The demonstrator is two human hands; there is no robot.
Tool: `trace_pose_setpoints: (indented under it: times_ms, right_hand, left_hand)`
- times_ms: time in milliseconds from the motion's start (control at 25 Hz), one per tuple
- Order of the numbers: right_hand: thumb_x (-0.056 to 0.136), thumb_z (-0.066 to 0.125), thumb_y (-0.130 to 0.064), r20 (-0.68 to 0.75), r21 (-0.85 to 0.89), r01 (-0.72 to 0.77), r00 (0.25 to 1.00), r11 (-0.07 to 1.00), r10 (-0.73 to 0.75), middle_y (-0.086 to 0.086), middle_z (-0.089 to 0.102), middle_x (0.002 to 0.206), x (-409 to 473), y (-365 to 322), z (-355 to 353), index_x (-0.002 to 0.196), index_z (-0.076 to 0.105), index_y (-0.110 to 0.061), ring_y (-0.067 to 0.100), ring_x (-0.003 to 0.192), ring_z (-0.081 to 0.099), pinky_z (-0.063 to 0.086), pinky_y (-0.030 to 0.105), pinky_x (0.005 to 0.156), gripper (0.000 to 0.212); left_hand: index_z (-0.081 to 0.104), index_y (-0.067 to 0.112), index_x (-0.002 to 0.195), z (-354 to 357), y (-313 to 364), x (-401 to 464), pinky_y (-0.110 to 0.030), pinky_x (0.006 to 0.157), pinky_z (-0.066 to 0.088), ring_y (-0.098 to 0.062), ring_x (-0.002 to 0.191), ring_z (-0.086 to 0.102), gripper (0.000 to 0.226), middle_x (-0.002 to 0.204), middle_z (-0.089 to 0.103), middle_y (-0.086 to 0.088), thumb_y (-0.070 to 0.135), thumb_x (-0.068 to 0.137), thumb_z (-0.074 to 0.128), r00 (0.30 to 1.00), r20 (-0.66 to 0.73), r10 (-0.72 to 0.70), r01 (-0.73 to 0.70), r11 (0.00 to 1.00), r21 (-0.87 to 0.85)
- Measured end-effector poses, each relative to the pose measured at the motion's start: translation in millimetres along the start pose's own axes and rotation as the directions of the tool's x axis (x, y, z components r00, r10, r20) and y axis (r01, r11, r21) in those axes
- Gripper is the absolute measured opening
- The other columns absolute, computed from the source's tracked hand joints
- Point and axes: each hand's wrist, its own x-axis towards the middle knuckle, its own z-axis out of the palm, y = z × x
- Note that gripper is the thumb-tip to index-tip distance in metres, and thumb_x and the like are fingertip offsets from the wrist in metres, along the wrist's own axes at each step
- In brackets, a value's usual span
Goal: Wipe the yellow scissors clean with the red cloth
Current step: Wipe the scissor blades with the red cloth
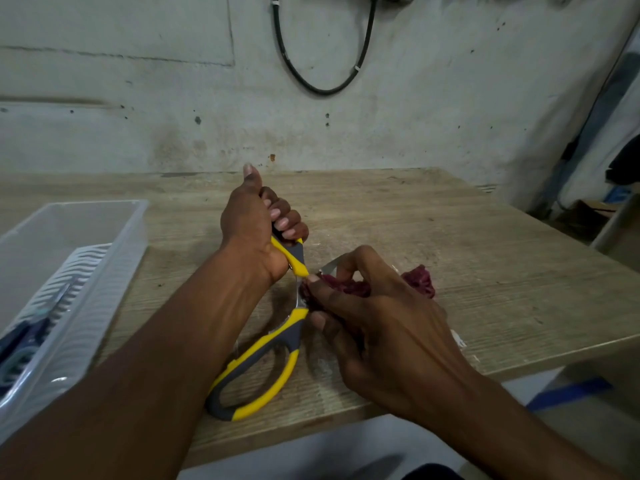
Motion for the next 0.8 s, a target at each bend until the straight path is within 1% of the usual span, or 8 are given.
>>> trace_pose_setpoints:
  times_ms: [80,200,320,440,560,640,720,800]
  right_hand:
    - [0.095,0.059,-0.049,-0.002,-0.008,0.003,1.0,1.0,-0.003,-0.007,0.054,0.118,-3.2,-1.9,-1.2,0.131,0.066,-0.04,0.014,0.09,0.064,0.052,0.03,0.059,0.038]
    - [0.095,0.058,-0.058,-0.027,-0.004,-0.001,1.0,1.0,0.001,-0.007,0.053,0.116,1.5,-3.5,-2.5,0.124,0.07,-0.039,0.013,0.089,0.064,0.049,0.027,0.06,0.037]
    - [0.096,0.056,-0.062,-0.03,-0.022,0.008,1.0,1.0,-0.008,-0.005,0.053,0.115,-6.4,-3.0,-0.4,0.13,0.069,-0.038,0.014,0.091,0.063,0.049,0.025,0.064,0.044]
    - [0.097,0.051,-0.065,-0.025,-0.018,0.019,1.0,1.0,-0.019,-0.005,0.053,0.113,-14.7,-1.0,-4.1,0.131,0.068,-0.038,0.012,0.087,0.061,0.043,0.021,0.062,0.047]
    - [0.095,0.061,-0.056,-0.003,-0.052,0.061,0.998,0.997,-0.061,-0.005,0.054,0.115,-16.8,6.3,-8.7,0.131,0.068,-0.04,0.013,0.084,0.061,0.047,0.024,0.06,0.04]
    - [0.093,0.065,-0.049,-0.013,-0.054,0.09,0.996,0.994,-0.091,-0.005,0.056,0.116,-18.2,11.5,-7.6,0.129,0.069,-0.041,0.013,0.083,0.061,0.049,0.025,0.059,0.037]
    - [0.093,0.066,-0.044,-0.039,-0.013,0.084,0.996,0.996,-0.084,-0.006,0.056,0.117,-17.6,13.4,-4.5,0.126,0.071,-0.042,0.01,0.083,0.061,0.051,0.028,0.057,0.033]
    - [0.094,0.068,-0.042,-0.11,0.057,0.065,0.992,0.996,-0.058,-0.008,0.056,0.116,-13.1,13.4,-1.2,0.121,0.075,-0.041,0.007,0.082,0.06,0.053,0.031,0.056,0.027]
  left_hand:
    - [0.038,0.019,0.039,0.4,0.3,-0.5,-0.013,0.039,0.028,-0.013,0.028,0.029,0.079,0.038,0.03,0.004,0.057,0.107,0.029,1.0,0.001,-0.001,0.001,1.0,0.001]
    - [0.038,0.02,0.037,1.1,1.7,-0.1,-0.012,0.039,0.027,-0.012,0.028,0.029,0.08,0.037,0.03,0.004,0.058,0.107,0.028,1.0,0.01,0.0,0.0,1.0,-0.003]
    - [0.039,0.02,0.037,1.8,0.6,-1.5,-0.013,0.039,0.027,-0.012,0.028,0.029,0.08,0.037,0.03,0.004,0.058,0.107,0.029,1.0,0.001,-0.01,0.01,1.0,-0.002]
    - [0.038,0.02,0.041,1.2,1.5,-3.3,-0.015,0.039,0.026,-0.012,0.03,0.029,0.076,0.039,0.03,0.004,0.058,0.107,0.034,1.0,-0.022,0.006,-0.006,1.0,0.006]
    - [0.037,0.02,0.042,3.7,1.2,-5.2,-0.015,0.039,0.026,-0.012,0.03,0.029,0.074,0.04,0.03,0.004,0.057,0.106,0.035,1.0,-0.023,-0.002,0.002,1.0,-0.002]
    - [0.037,0.02,0.044,3.7,1.5,-4.6,-0.015,0.039,0.026,-0.012,0.031,0.029,0.072,0.04,0.03,0.003,0.057,0.106,0.036,1.0,-0.023,0.004,-0.004,1.0,-0.01]
    - [0.036,0.02,0.046,4.8,1.4,-5.4,-0.015,0.039,0.026,-0.012,0.031,0.028,0.071,0.041,0.03,0.003,0.057,0.106,0.037,1.0,-0.018,0.011,-0.011,1.0,-0.01]
    - [0.036,0.02,0.046,5.8,1.5,-6.0,-0.015,0.038,0.025,-0.012,0.031,0.028,0.071,0.041,0.029,0.003,0.057,0.106,0.038,1.0,-0.018,0.01,-0.01,1.0,-0.017]
